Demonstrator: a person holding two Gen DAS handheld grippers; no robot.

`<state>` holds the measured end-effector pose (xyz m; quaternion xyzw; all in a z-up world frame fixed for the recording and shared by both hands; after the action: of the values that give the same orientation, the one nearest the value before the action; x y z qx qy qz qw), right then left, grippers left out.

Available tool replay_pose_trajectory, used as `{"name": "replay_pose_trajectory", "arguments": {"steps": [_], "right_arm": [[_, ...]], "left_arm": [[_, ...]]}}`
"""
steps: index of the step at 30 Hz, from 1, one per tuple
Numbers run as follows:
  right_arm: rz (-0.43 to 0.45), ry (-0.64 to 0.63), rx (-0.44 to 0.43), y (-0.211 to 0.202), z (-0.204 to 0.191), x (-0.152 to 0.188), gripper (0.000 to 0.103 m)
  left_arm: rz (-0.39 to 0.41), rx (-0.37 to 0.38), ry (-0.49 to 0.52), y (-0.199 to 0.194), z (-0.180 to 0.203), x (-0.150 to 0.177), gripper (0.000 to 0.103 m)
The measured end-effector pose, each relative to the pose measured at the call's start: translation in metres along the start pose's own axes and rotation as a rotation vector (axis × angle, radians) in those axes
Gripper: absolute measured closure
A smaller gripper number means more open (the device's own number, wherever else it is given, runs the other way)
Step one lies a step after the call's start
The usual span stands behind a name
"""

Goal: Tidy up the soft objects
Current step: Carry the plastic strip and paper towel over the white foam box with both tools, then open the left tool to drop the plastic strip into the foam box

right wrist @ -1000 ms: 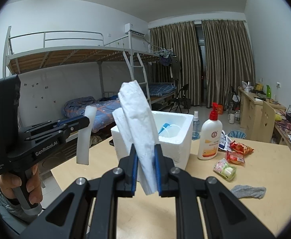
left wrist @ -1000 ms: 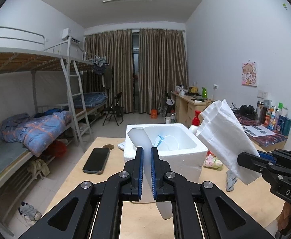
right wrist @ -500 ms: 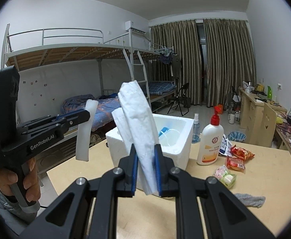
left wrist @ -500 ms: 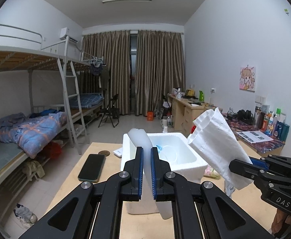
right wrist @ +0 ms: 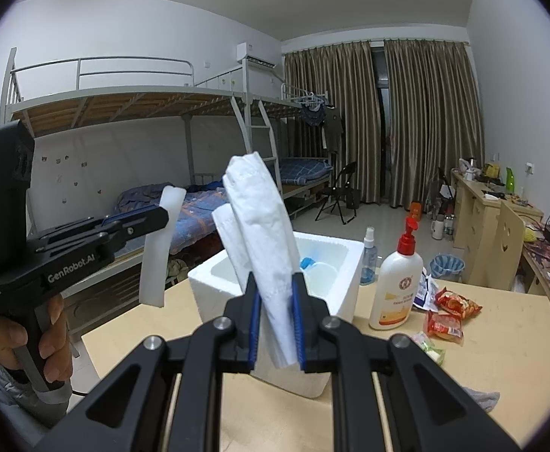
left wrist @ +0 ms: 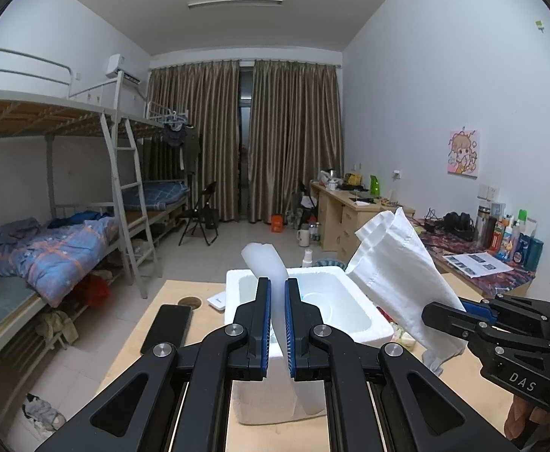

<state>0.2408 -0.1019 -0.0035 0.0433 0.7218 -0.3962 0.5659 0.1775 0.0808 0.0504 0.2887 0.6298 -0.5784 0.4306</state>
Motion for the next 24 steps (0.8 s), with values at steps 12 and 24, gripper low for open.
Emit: {"name": "replay_pose_trajectory", "arguments": {"steps": [12,24], "right_arm": [[-0.005,0.009,0.001,0.016,0.01,-0.014,0.084],[-0.01,0.036,0.026,0.021,0.028,-0.015,0.084]], "left_arm": [[-0.006,0.017,0.003,0.025,-0.004,-0.016,0.096],[-0.09,0.053,0.006,0.075,-0.002,-0.03,0.096]]}}
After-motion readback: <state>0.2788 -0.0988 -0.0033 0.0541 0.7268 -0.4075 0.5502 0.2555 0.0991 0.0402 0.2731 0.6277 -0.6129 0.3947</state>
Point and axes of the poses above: each gripper's, at about its wrist camera, not at the fingertips, and y roughly the way its jaws point, z to its right, x to its underside, the point moved 7 cm from there along y, roughly the way its jaws point, and after that the axes turned 13 degrees about -z, right-handed, at the moved point
